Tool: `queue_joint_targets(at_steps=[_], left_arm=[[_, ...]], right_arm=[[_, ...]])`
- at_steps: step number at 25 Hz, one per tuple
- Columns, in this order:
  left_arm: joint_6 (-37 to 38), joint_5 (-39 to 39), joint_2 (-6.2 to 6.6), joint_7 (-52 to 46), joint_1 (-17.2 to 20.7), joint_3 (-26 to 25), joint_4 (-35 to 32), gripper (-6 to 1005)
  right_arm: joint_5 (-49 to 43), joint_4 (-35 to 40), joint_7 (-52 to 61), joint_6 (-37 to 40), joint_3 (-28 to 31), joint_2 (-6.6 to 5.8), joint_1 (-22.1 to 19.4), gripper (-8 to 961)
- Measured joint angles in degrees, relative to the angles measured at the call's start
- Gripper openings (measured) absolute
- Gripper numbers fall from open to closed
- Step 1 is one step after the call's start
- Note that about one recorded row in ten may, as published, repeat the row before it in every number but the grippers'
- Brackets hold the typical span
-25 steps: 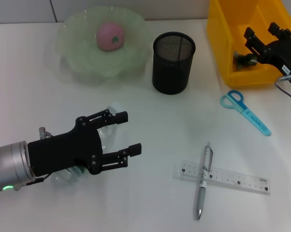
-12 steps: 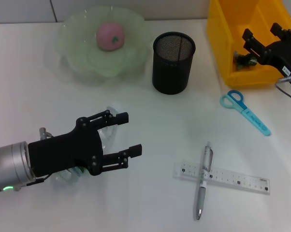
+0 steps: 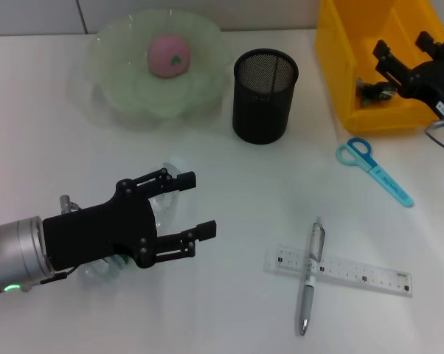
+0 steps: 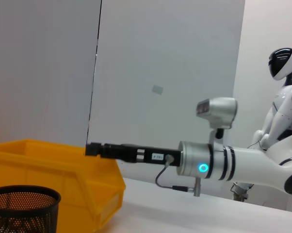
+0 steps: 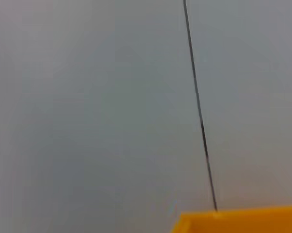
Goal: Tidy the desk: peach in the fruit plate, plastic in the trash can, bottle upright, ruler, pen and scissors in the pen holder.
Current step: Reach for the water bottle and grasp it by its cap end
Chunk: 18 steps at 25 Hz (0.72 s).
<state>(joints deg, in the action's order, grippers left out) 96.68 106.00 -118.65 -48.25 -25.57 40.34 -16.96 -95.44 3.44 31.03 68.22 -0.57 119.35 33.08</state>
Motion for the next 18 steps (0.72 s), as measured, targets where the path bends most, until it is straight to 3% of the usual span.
queue_joint_targets(at_steps=[5, 6, 10, 11, 13, 15, 16, 18], left_arm=[[0.18, 0.0, 0.0, -0.12, 0.09, -0.18, 0.0, 796], [0.2, 0.0, 0.0, -0.18, 0.09, -0.21, 0.0, 796], [0.29, 0.0, 0.0, -0.49, 0.08, -0.31, 0.0, 796], [0.32, 0.0, 0.0, -0.58, 0.02, -0.33, 0.0, 796], [0.33, 0.0, 0.0, -0.59, -0.01, -0.33, 0.0, 796], [0.35, -0.01, 0.02, -0.62, -0.05, -0.39, 0.0, 796], [0.35, -0.01, 0.02, -0.62, -0.05, -0.39, 0.0, 796], [0.35, -0.08, 0.05, -0.69, -0.08, -0.45, -0.04, 796]], right_arm=[[-0.95, 1.81, 6.01, 10.78, -1.25, -0.3, -3.83, 814], [-2.06, 4.5, 10.06, 15.84, -3.8, -0.34, -5.63, 814], [-3.55, 9.47, 17.05, 22.37, -9.39, -0.48, -7.91, 814], [-4.48, 12.6, 21.48, 25.61, -14.19, -0.94, -9.12, 814], [-4.81, 13.73, 23.2, 26.68, -16.22, -1.25, -9.55, 814], [-6.04, 15.83, 25.93, 28.78, -21.2, -2.28, -10.34, 814], [-7.92, 16.86, 27.2, 30.37, -24.58, -3.35, -10.67, 814], [-9.15, 17.17, 27.58, 31.05, -25.79, -3.9, -10.72, 814]])
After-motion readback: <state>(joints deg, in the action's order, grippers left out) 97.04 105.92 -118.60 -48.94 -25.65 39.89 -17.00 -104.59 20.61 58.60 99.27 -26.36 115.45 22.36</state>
